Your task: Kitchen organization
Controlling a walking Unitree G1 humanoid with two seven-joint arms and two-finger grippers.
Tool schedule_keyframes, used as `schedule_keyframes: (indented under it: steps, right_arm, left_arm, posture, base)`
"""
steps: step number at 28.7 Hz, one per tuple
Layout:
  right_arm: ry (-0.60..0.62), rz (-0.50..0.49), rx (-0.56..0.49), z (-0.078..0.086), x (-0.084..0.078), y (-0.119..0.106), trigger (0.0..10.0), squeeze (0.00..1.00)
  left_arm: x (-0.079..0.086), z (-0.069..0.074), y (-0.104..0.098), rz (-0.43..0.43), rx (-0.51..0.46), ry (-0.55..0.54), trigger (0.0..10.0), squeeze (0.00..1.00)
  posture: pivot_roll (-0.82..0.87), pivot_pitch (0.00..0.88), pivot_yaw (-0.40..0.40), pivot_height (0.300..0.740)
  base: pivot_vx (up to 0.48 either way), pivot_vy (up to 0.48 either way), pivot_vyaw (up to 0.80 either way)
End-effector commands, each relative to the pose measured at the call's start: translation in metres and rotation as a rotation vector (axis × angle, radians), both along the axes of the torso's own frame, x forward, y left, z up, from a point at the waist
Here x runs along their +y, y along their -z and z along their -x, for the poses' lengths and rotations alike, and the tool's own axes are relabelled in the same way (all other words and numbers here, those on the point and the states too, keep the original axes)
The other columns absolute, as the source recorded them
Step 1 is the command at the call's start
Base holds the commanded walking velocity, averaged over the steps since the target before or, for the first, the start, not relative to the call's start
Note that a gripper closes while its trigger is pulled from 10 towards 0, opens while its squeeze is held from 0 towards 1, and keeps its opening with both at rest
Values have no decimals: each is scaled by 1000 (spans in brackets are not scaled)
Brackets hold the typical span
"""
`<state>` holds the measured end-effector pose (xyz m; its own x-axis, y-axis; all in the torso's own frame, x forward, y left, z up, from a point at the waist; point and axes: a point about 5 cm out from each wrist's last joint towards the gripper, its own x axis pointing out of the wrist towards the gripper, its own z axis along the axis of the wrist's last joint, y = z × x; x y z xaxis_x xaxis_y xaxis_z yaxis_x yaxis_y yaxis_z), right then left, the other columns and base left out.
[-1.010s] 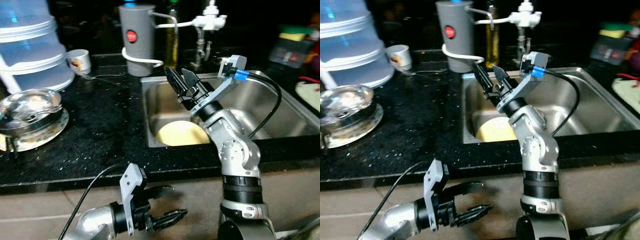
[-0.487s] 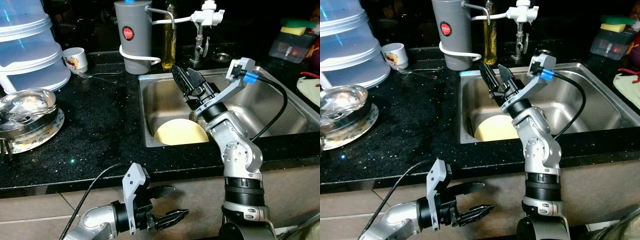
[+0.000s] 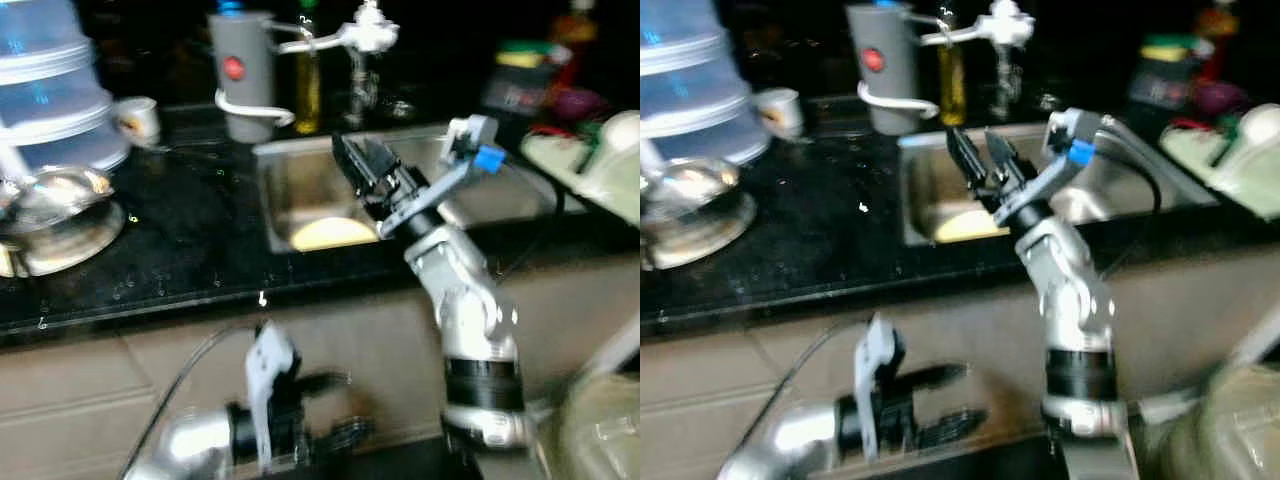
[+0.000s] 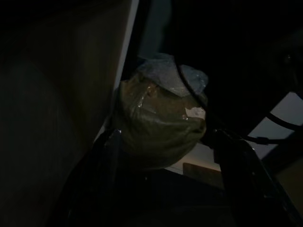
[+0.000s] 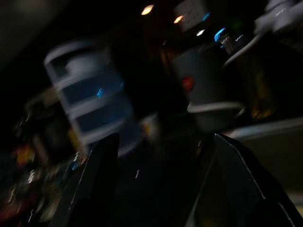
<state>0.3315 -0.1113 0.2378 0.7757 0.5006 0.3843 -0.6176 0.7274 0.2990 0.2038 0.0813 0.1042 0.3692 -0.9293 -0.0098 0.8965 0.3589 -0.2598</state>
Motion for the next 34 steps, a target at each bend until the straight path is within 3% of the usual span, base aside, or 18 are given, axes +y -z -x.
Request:
schedule_keyframes:
  steps: [1,5,9,11,13,15,16,18,22,29,34]
  right_arm:
    - [-50,66,12,2,12,9,10000,0]
    - [19,233,112,5,3,54,10000,0]
    - [76,239,220,13,-12,89,10000,0]
    - [81,256,235,16,-14,96,10000,0]
    - [99,310,259,24,-18,110,10000,0]
    - [115,327,271,27,-21,115,10000,0]
    - [161,371,287,31,-27,123,10000,0]
    - [161,371,287,31,-27,123,10000,0]
    - [282,519,317,43,-41,146,10000,0]
    - [289,487,359,42,-44,153,10000,0]
    - [262,510,358,41,-40,156,10000,0]
  left_arm:
    - [2,1,5,-17,15,-8,10000,0]
    - [5,-2,4,-11,4,-45,10000,0]
    - [8,-5,2,-13,-8,-100,10000,0]
    - [10,-7,1,-15,-15,-122,10000,0]
    - [15,-10,2,-33,-23,-178,10000,0]
    - [18,-11,2,-41,-26,-202,10000,0]
    - [23,-13,1,-55,-41,-268,10000,0]
    - [23,-13,1,-55,-41,-268,10000,0]
    - [33,-8,4,-130,-72,-448,10000,0]
    - [36,-11,9,-140,-56,-510,10000,0]
    - [36,-18,11,-140,-59,-533,10000,0]
  posture:
    - [-25,0,-17,740]
    - [-28,0,-18,740]
    - [-31,0,-16,740]
    - [-31,0,-14,740]
    - [-33,0,-10,740]
    - [-35,0,-6,740]
    - [-40,0,2,740]
    - [-40,0,2,740]
    - [-34,0,8,740]
    - [-31,0,14,740]
    - [-30,0,12,740]
  base:
    - [-330,0,0]
    - [-323,0,0]
    - [-298,0,0]
    - [-244,0,0]
    - [0,0,0]
    - [0,0,0]
    - [0,0,0]
    - [0,0,0]
    - [0,0,0]
    - [0,0,0]
    - [0,0,800]
